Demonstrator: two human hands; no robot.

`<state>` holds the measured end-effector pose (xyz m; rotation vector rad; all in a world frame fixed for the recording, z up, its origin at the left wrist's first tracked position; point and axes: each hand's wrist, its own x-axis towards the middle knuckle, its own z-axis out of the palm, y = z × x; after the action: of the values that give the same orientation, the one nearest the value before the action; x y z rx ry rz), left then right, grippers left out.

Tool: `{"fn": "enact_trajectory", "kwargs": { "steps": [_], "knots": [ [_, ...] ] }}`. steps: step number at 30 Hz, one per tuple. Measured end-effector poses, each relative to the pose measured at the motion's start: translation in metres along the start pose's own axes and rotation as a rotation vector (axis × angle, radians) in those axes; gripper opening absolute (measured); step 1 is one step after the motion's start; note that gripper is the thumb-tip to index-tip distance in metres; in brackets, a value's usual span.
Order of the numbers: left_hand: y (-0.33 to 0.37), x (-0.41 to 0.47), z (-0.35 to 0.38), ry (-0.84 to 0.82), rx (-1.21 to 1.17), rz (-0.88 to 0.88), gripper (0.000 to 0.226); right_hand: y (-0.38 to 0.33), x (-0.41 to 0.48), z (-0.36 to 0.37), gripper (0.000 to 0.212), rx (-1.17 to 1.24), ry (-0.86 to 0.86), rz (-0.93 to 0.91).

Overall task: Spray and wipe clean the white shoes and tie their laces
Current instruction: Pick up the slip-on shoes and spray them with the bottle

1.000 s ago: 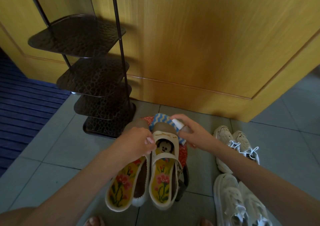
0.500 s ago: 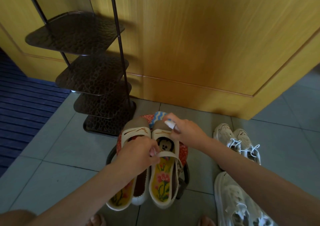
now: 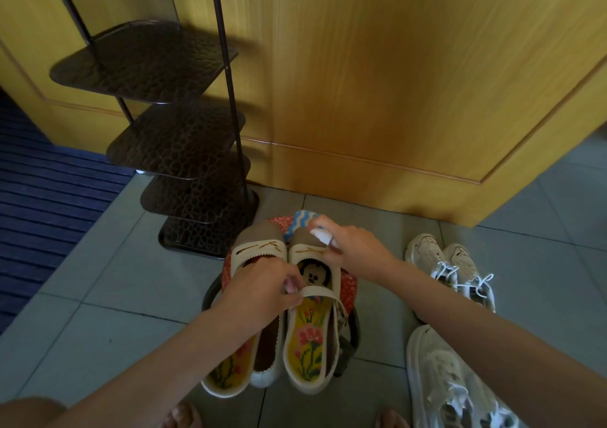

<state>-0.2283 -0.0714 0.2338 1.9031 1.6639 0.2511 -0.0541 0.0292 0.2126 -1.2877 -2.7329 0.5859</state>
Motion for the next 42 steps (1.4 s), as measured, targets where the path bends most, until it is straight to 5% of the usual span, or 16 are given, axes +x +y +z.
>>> {"fn": "enact_trajectory", "kwargs": {
  "steps": [42],
  "knots": [
    [0.001, 0.001, 0.0, -0.022, 0.028, -0.013, 0.012, 0.022, -0.016, 0.009, 0.034, -0.015, 0.142, 0.03]
  ]
}}
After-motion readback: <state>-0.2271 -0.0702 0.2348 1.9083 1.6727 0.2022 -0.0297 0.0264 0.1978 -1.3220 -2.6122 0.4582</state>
